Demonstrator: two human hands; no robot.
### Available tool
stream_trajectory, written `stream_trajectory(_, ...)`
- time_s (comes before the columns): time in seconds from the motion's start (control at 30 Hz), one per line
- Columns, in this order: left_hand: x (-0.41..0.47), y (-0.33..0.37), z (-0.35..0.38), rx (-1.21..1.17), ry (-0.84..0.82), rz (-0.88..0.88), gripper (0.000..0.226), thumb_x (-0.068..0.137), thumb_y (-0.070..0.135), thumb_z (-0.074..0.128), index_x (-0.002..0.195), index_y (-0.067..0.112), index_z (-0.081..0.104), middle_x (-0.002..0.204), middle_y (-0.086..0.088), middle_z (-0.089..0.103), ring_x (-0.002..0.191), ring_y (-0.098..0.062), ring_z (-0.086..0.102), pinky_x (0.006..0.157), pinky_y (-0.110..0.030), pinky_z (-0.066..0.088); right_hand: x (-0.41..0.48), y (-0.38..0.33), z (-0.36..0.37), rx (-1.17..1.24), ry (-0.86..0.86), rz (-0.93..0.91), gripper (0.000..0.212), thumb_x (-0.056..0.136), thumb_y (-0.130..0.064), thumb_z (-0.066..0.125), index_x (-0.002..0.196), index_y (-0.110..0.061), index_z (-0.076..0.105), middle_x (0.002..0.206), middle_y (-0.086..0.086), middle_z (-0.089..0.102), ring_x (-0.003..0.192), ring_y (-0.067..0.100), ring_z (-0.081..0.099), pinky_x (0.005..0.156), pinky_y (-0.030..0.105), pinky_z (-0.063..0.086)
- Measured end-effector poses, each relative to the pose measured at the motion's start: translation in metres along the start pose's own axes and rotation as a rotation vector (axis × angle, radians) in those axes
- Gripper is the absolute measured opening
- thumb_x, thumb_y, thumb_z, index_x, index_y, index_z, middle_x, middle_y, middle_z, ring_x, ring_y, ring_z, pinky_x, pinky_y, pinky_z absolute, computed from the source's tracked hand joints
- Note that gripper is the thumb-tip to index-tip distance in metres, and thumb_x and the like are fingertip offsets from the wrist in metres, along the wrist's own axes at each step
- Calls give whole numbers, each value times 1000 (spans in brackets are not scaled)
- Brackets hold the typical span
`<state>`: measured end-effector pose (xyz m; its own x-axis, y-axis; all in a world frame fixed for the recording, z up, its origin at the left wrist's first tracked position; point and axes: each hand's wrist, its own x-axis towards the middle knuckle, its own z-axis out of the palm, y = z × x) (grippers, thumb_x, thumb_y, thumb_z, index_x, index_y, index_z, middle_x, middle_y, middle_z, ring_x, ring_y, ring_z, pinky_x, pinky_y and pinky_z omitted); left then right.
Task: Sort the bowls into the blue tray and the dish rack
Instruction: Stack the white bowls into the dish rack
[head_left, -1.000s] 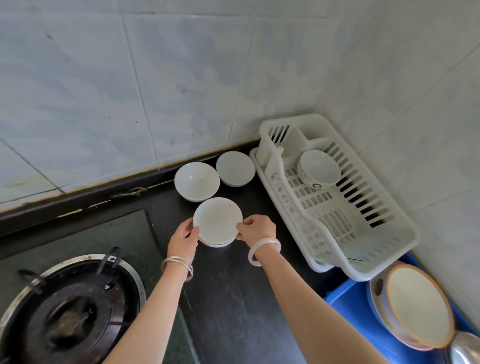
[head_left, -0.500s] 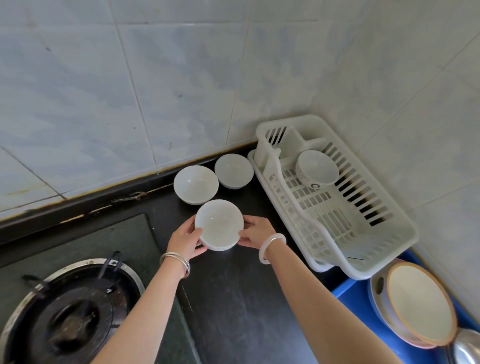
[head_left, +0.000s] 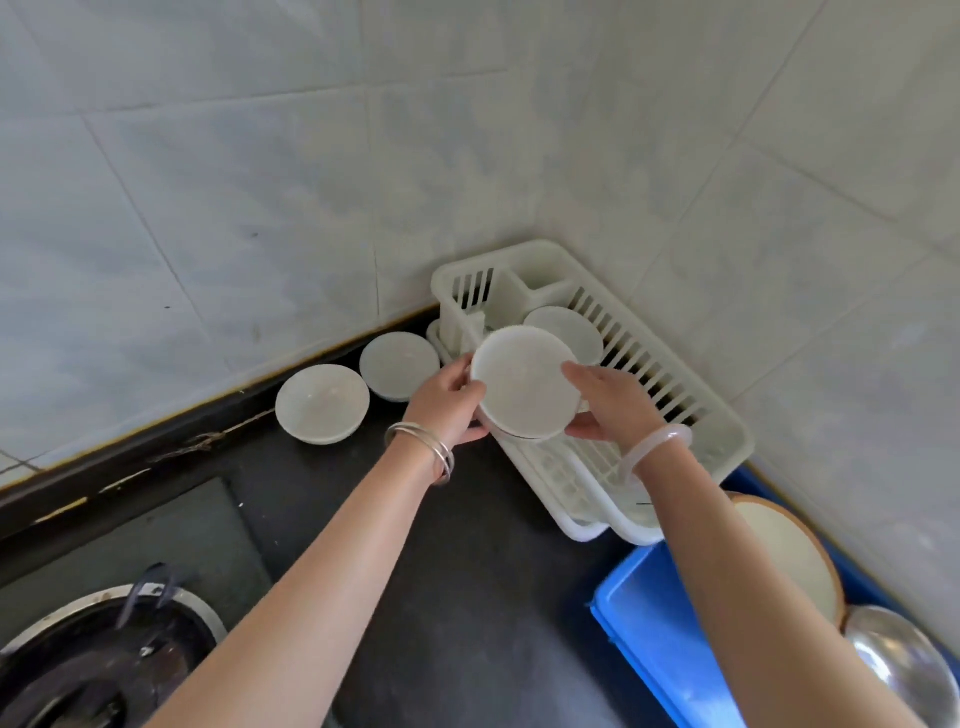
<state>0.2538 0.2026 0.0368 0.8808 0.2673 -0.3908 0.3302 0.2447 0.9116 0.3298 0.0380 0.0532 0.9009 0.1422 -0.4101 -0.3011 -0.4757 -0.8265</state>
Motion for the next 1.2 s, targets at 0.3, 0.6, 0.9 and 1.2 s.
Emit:
stream_trajectory(0.3, 51, -13, 118, 177, -181, -113, 45, 86, 1, 40, 125, 19, 51, 117, -11, 55, 90, -27, 55, 67, -36, 55, 43, 45, -89, 65, 124, 237, 40, 90, -48, 50, 109, -13, 52, 86, 5, 58, 78, 27, 62, 60, 34, 54)
stream_trajectory(0.6, 88, -41, 161, 184, -235, -361, 52, 88, -12, 34, 135, 9, 40, 138, -21, 42, 115, -40, 51, 90, -49, 49, 80, 73, -118, 52, 102, 358, 46, 90, -42, 55, 122, -10, 51, 119, 15, 57, 81, 26, 60, 50, 31, 51)
stream_trajectory(0.9, 99, -52, 168, 231, -255, -400, 53, 88, -13, 39, 138, 7, 37, 138, -22, 42, 119, -38, 51, 92, -44, 50, 99, 89, -119, -202, 78, 337, 50, 92, -43, 49, 124, -5, 50, 111, 17, 64, 95, 35, 65, 86, 49, 55)
stream_trajectory(1.2, 98, -52, 166, 186, -264, -396, 52, 88, -10, 42, 136, 9, 41, 142, -16, 40, 126, -36, 46, 90, -39, 50, 93, 87, -118, -751, 114, 137, 40, 96, -37, 36, 107, -8, 61, 92, 11, 65, 82, 28, 61, 74, 33, 48)
